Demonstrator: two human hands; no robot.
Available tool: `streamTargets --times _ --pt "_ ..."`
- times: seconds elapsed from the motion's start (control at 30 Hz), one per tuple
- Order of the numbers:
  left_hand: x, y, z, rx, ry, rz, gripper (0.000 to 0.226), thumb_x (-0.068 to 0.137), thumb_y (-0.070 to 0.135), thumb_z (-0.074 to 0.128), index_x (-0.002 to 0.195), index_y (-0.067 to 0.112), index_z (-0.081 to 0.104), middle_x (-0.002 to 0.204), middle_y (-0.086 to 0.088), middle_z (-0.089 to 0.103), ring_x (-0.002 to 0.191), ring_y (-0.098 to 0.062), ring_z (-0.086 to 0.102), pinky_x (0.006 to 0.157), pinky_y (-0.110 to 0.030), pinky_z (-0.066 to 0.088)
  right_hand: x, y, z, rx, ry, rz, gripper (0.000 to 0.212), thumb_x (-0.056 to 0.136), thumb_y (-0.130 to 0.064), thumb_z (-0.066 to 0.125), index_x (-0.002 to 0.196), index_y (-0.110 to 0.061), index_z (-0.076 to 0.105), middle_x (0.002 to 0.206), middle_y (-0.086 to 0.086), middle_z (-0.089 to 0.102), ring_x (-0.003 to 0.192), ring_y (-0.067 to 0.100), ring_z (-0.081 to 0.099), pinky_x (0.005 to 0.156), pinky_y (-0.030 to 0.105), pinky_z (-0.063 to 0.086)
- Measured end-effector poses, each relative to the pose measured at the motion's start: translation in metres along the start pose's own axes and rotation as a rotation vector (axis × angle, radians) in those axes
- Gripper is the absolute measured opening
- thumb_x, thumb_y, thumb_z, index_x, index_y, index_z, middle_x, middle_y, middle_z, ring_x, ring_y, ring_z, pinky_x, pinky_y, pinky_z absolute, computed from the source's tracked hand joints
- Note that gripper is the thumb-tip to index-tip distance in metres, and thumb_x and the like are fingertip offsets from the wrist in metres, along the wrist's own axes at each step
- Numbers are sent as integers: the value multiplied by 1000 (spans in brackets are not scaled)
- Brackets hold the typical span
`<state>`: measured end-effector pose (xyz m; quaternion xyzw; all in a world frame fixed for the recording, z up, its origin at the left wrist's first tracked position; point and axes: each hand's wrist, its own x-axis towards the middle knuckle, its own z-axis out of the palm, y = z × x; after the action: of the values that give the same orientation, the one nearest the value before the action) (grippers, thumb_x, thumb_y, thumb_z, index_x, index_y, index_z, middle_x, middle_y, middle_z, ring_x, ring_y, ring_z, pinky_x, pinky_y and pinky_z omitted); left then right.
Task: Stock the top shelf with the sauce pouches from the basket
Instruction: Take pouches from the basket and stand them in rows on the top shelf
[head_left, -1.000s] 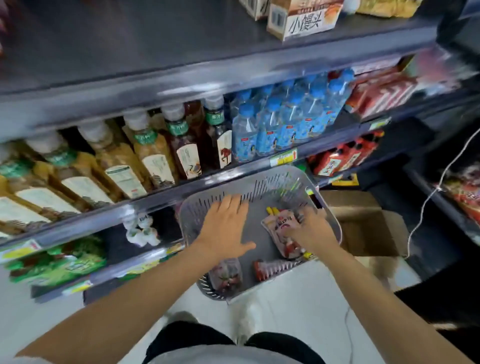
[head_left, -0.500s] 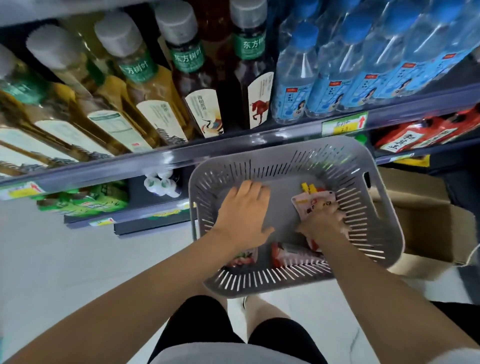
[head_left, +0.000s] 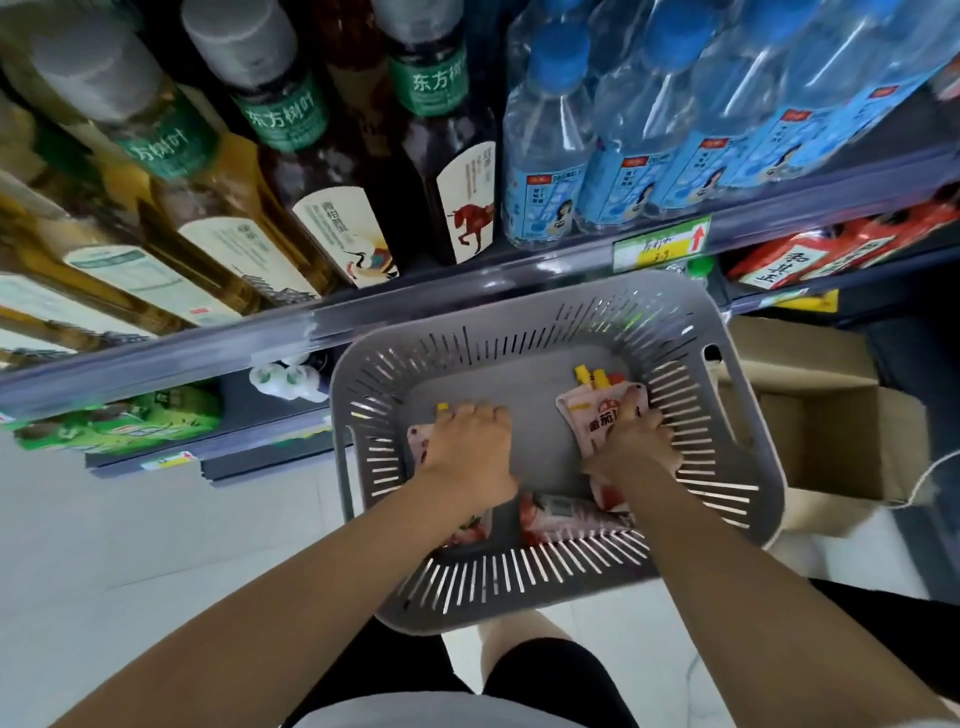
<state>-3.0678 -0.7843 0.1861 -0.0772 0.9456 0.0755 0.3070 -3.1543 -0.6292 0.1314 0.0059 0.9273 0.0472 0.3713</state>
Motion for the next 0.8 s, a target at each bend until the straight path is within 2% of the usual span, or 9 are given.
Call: streamTargets --times 0.13,0.3,0.4,0.47,0.53,0.63,0.67,0.7,0.8 --pt "11 7 8 -75 -16 -1 67 82 46 66 133 11 40 133 -9 46 124 -28 42 99 -39 37 -3 3 -6 87 -39 4 130 59 -46 82 148 -19 -8 140 21 26 129 40 34 99 54 40" --pt "33 22 32 -293 10 -31 59 86 27 67 136 9 40 134 -12 47 120 -30 49 96 -38 44 -13 4 -22 585 -22 -25 124 53 -49 80 145 -32 -1 138 22 30 126 42 39 106 52 35" --pt "49 39 40 -561 -51 -82 43 92 33 58 127 8 51 126 -12 57 113 -29 56 87 -33 47 -22 5 -34 716 20 -46 129 54 -52 78 147 -27 -7 143 18 29 129 39 38 106 54 34" --pt "64 55 48 -733 -143 -125 35 96 35 48 119 11 60 119 -10 63 108 -29 59 80 -29 44 -28 10 -40 709 35 -87 131 58 -46 80 149 -19 -10 146 17 25 133 37 32 109 48 32" --pt "74 74 53 -948 -242 -188 34 100 31 44 122 11 60 125 -11 61 113 -28 58 87 -32 46 -31 16 -44 662 63 -103 130 62 -42 81 149 -11 -10 149 18 20 138 36 24 111 42 26" --pt "79 102 54 -1411 -288 -349 37 104 18 35 137 4 46 135 -18 52 123 -30 51 100 -34 42 -33 22 -43 584 89 -106 130 61 -45 81 149 -8 -8 151 22 16 140 38 17 113 43 20" --pt "82 107 57 -1476 -239 -401 39 105 15 30 140 2 40 134 -20 52 122 -32 50 99 -33 40 -34 24 -42 571 92 -108 130 61 -47 81 149 -8 -7 150 22 16 140 38 17 114 44 19" --pt "84 110 59 -1550 -224 -389 40 104 16 30 140 2 40 130 -20 54 118 -31 53 97 -33 41 -34 27 -41 570 96 -117 129 61 -47 80 149 -9 -7 150 21 17 140 38 18 114 44 19" --pt "87 113 68 -1507 -260 -407 40 88 25 57 122 6 60 121 -17 64 106 -32 62 91 -41 53 -37 36 -36 598 92 -165 125 63 -41 80 150 -11 -5 148 19 20 139 36 19 112 44 21"
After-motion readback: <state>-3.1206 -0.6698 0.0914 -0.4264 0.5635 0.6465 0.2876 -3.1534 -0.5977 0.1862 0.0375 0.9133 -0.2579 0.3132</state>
